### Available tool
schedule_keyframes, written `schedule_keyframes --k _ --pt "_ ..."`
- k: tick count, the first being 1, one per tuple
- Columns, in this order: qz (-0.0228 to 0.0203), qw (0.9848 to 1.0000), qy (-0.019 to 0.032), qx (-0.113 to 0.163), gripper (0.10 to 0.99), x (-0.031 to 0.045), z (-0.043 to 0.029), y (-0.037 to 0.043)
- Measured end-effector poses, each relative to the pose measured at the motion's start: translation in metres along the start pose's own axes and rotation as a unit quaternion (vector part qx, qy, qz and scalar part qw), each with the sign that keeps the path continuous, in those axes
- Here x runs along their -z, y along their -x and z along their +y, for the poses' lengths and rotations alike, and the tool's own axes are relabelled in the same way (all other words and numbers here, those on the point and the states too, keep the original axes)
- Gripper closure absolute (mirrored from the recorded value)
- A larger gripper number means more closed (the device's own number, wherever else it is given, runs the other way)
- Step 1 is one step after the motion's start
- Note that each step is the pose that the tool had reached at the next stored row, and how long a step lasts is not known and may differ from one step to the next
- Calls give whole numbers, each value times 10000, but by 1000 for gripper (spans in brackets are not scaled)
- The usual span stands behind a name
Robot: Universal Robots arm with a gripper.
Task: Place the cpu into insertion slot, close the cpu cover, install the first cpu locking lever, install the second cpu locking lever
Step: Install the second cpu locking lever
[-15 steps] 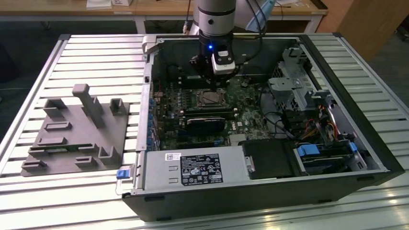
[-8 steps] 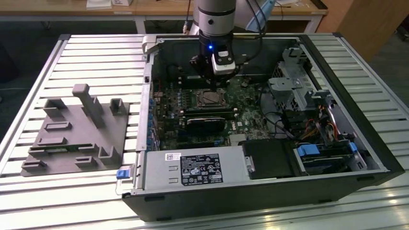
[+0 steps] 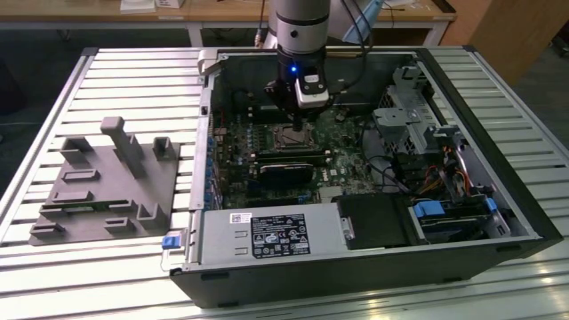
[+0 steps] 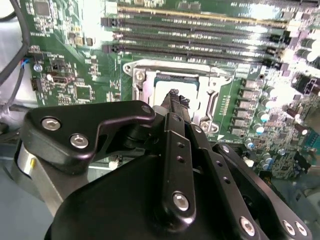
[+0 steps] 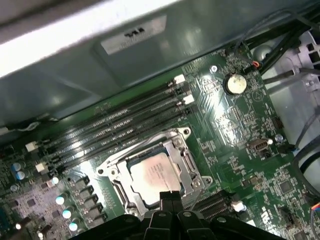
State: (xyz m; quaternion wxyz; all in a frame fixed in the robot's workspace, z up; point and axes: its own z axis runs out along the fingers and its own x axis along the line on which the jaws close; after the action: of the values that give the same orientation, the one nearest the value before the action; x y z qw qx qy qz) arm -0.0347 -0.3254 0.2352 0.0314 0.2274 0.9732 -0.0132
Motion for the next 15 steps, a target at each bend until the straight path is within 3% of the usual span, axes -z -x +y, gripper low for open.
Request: schedule_keyframes --k 15 --pt "4 10000 8 0 980 -11 -235 113"
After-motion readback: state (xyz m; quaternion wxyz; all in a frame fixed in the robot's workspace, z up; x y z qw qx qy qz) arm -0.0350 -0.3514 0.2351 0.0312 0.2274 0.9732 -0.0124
